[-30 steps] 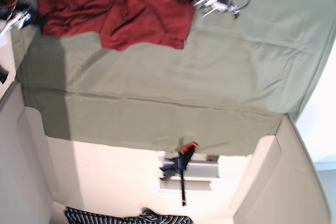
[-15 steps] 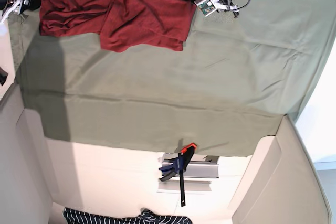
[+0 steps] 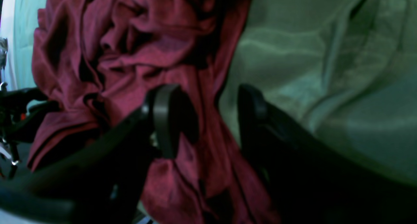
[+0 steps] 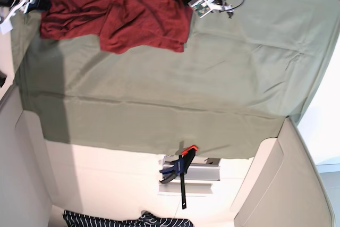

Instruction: Fold the T-shirt properly

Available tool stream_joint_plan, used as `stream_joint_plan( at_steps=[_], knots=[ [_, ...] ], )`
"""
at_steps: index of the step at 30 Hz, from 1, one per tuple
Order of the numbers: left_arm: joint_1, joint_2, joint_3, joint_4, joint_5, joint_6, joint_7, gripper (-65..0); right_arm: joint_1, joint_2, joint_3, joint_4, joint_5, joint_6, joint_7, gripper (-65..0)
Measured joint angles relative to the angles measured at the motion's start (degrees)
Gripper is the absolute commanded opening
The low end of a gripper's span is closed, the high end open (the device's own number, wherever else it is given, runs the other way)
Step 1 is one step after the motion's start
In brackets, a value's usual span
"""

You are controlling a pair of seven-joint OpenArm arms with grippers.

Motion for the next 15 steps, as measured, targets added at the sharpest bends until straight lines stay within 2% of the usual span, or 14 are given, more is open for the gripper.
stream_joint_plan(
  at_steps=[8, 15],
  knots=[
    [0.0, 0.0, 0.0, 0.0, 0.0, 0.0, 0.0, -39.5, -0.6, -0.7, -0.3, 7.4, -2.0, 0.3, -3.2, -36.2],
    [0.0, 0.0, 0.0, 0.0, 0.0, 0.0, 0.0, -39.5, -0.8, -0.8, -0.4, 14.7, -6.7, 0.3, -1.2, -36.2]
  ],
)
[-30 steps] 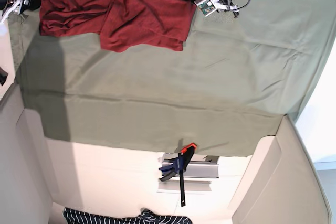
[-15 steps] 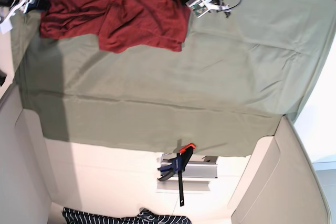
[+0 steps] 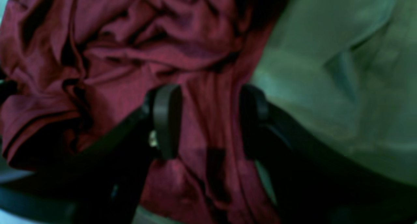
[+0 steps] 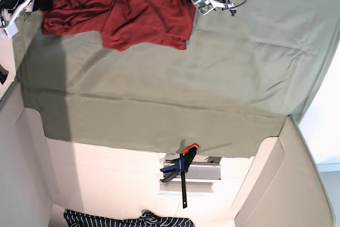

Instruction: Fold the T-shirt properly

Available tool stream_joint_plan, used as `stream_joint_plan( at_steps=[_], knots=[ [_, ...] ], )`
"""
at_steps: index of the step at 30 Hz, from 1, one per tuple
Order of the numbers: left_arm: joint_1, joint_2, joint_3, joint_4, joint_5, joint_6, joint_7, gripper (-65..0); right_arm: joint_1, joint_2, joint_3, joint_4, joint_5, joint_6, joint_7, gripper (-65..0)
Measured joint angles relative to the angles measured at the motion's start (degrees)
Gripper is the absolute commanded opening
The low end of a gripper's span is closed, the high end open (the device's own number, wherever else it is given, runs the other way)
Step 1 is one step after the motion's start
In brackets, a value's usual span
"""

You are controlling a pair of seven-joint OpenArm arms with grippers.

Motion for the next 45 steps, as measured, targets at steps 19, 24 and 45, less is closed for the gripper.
stream_joint_plan(
  at_steps=[19, 24, 45],
  knots=[
    [0.0, 0.0, 0.0, 0.0, 0.0, 0.0, 0.0, -39.5, 0.5, -1.6, -7.3, -3.9, -7.8, -1.0, 2.8, -36.1],
    [0.0, 0.0, 0.0, 0.0, 0.0, 0.0, 0.0, -39.5, 0.5, -1.6, -9.2, -4.0, -6.3, -1.4, 3.5, -36.2],
    [0.0, 0.0, 0.0, 0.0, 0.0, 0.0, 0.0, -39.5, 0.3, -1.7, -9.4, -4.2, 3.3, -0.8, -0.2, -36.4]
  ],
)
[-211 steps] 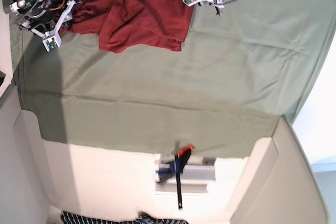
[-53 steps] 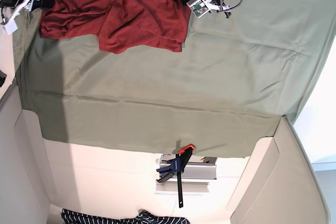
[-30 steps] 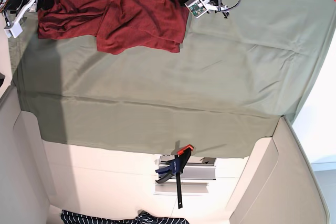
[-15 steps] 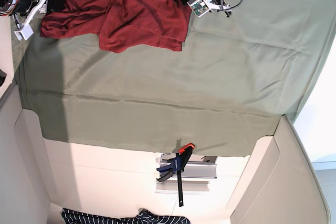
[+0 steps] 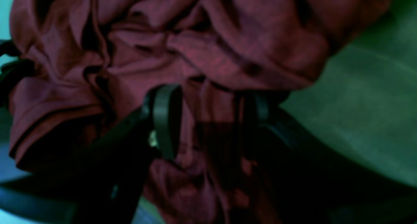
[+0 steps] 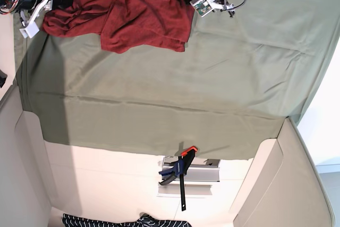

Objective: Fold the T-shirt properly
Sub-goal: 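Move the right gripper holding fabric over the shirt toward the left gripper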

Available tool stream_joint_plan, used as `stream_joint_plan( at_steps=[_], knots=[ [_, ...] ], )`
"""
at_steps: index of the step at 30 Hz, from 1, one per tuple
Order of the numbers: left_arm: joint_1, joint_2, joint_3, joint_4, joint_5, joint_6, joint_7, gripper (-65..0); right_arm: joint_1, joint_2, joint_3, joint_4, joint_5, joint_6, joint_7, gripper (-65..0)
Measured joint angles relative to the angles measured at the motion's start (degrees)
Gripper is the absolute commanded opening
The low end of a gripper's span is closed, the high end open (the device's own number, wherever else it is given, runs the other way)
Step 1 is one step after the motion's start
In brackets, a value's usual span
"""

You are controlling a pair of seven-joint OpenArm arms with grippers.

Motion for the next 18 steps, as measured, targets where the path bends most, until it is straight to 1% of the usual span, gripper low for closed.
stream_joint_plan(
  at_steps=[2, 4, 6, 15, 16, 18],
  knots=[
    [0.0, 0.0, 0.0, 0.0, 0.0, 0.0, 0.0, -39.5, 0.0, 0.0, 0.0, 0.0, 0.0, 0.0, 0.0, -36.4],
    [0.0, 0.0, 0.0, 0.0, 0.0, 0.0, 0.0, -39.5, 0.0, 0.0, 0.0, 0.0, 2.0, 0.2, -1.3, -36.4],
    [0.0, 0.0, 0.0, 0.0, 0.0, 0.0, 0.0, -39.5, -0.3, 0.0, -0.1, 0.0, 3.7, 1.0, -2.0, -36.4],
    [0.0, 0.0, 0.0, 0.0, 0.0, 0.0, 0.0, -39.5, -0.5, -0.2, -0.2, 1.6, 4.5, 1.2, -2.6, -36.4],
    [0.0, 0.0, 0.0, 0.0, 0.0, 0.0, 0.0, -39.5, -0.5, -0.2, -0.2, 1.7, 3.7, 1.2, -2.3, -36.4],
    [0.0, 0.0, 0.0, 0.0, 0.0, 0.0, 0.0, -39.5, -0.5, -0.3, -0.3, 1.6, -1.8, 1.3, -0.7, -36.4]
  ],
)
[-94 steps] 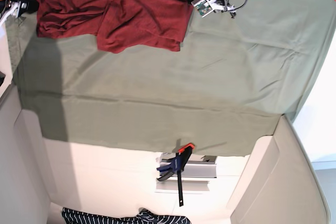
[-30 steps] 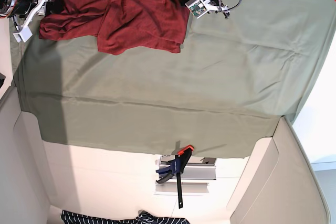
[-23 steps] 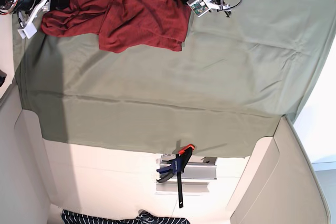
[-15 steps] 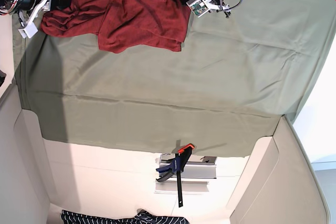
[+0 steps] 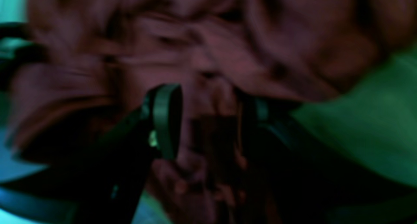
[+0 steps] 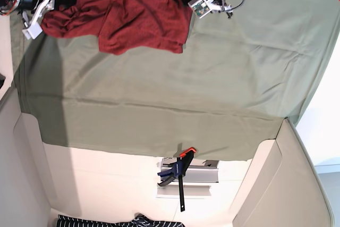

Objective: Fold the T-shirt properly
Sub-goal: 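Move the right gripper holding fabric over the shirt toward the left gripper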

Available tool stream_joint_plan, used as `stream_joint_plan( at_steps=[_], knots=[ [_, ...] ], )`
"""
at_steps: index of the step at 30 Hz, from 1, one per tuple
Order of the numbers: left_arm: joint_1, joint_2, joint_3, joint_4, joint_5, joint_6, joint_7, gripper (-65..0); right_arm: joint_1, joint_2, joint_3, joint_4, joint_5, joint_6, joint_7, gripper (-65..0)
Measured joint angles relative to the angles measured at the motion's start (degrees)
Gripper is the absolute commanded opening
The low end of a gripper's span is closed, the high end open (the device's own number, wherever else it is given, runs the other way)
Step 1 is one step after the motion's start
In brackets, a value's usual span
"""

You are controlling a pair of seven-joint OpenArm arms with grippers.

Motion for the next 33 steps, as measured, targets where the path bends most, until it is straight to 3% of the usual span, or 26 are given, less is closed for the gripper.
stream_joint_plan(
  at_steps=[9, 11, 14, 25, 33],
  knots=[
    [0.0, 0.0, 0.0, 0.0, 0.0, 0.0, 0.0, -39.5, -1.4, 0.2, -0.2, -0.4, -1.7, -0.1, 3.0, -37.9],
    [0.0, 0.0, 0.0, 0.0, 0.0, 0.0, 0.0, -39.5, -2.2, 0.4, -1.1, -0.3, -1.7, -0.1, 3.4, -46.2],
    [0.0, 0.0, 0.0, 0.0, 0.0, 0.0, 0.0, -39.5, -3.3, 0.5, -3.1, -0.4, 1.2, -0.1, 3.3, -65.0],
    [0.0, 0.0, 0.0, 0.0, 0.0, 0.0, 0.0, -39.5, -2.6, 0.4, -4.6, 2.1, 2.5, -0.1, 0.9, -65.0],
    [0.0, 0.0, 0.0, 0.0, -0.2, 0.0, 0.0, -39.5, -4.6, 0.1, -5.0, 12.2, 3.6, 0.2, -0.3, -65.0]
  ],
)
